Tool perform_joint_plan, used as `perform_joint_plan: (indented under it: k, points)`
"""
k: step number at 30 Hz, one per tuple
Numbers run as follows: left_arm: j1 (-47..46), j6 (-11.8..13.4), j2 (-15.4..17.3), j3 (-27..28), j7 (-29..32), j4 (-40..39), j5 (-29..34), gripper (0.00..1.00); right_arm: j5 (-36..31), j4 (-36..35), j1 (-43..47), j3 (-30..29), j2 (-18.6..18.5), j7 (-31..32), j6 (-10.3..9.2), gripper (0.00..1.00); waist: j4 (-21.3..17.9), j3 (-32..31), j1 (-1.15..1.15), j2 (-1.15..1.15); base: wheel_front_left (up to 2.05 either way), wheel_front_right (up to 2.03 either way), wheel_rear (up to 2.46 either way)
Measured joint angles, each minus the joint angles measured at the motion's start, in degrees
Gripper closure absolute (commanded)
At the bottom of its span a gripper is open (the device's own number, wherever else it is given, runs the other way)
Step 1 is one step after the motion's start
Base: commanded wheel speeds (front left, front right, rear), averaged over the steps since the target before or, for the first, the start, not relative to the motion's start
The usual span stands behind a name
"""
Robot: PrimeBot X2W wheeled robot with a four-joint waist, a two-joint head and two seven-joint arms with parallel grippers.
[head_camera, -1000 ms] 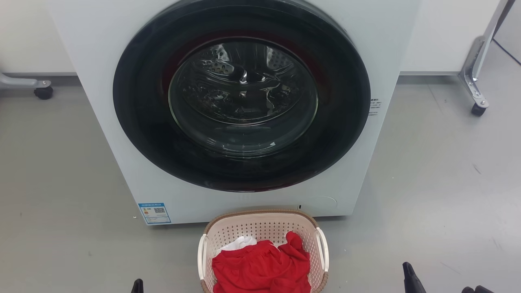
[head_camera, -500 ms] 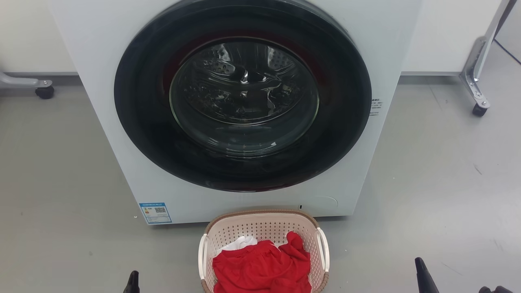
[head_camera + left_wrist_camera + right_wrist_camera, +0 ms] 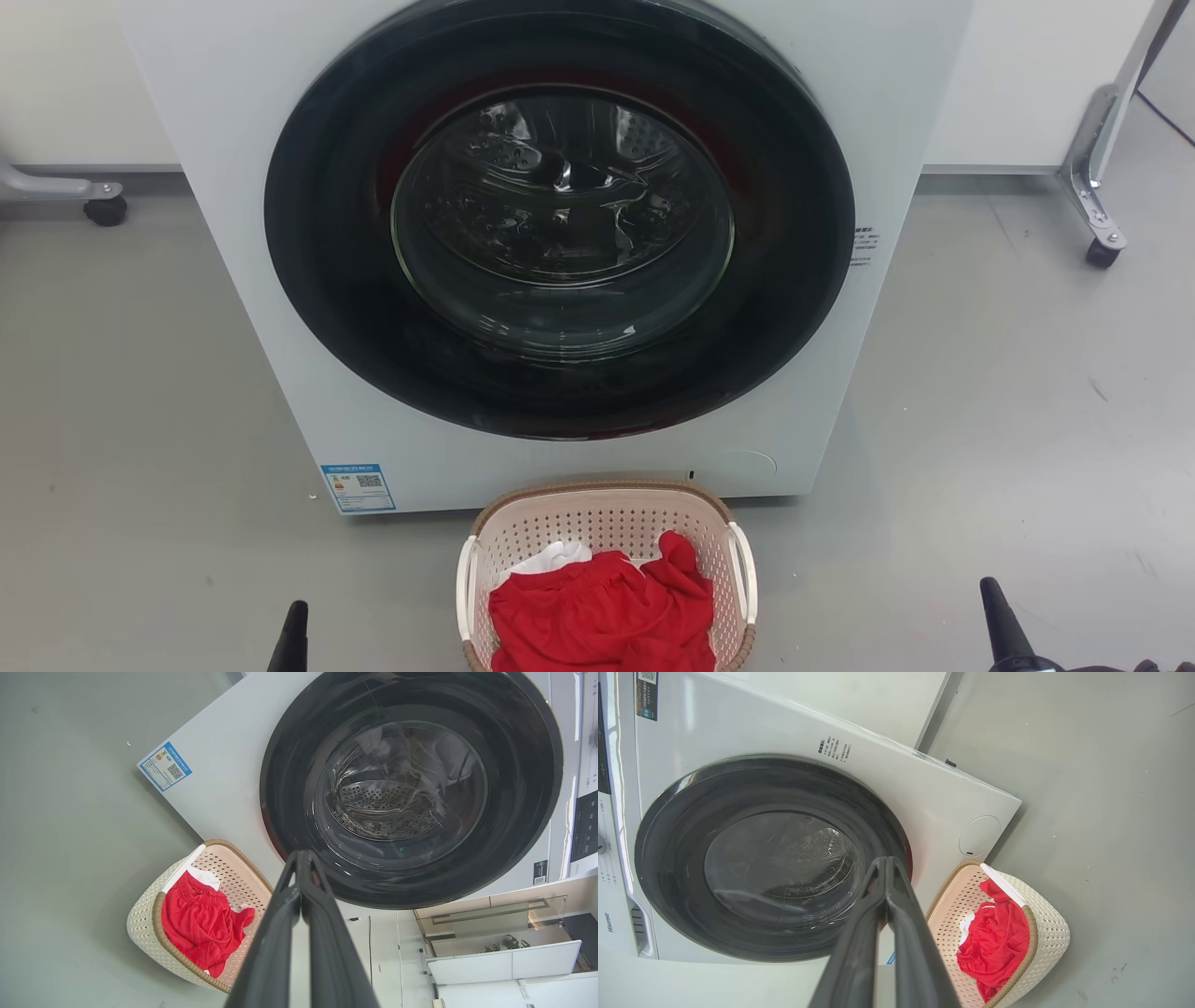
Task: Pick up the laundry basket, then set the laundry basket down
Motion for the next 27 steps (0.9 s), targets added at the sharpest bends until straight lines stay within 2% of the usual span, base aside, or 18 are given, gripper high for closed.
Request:
perform_joint_plan:
  k: [27]
  points:
    - [-3.86, -3.86, -0.57, 4.6, 5.55, 0.83, -22.24, 1.0, 21.07, 1.35, -2.52, -8.15, 0.18, 5.64, 4.13, 1.0, 0.32, -0.01, 0.0, 0.0, 0.0, 0.0, 0.0]
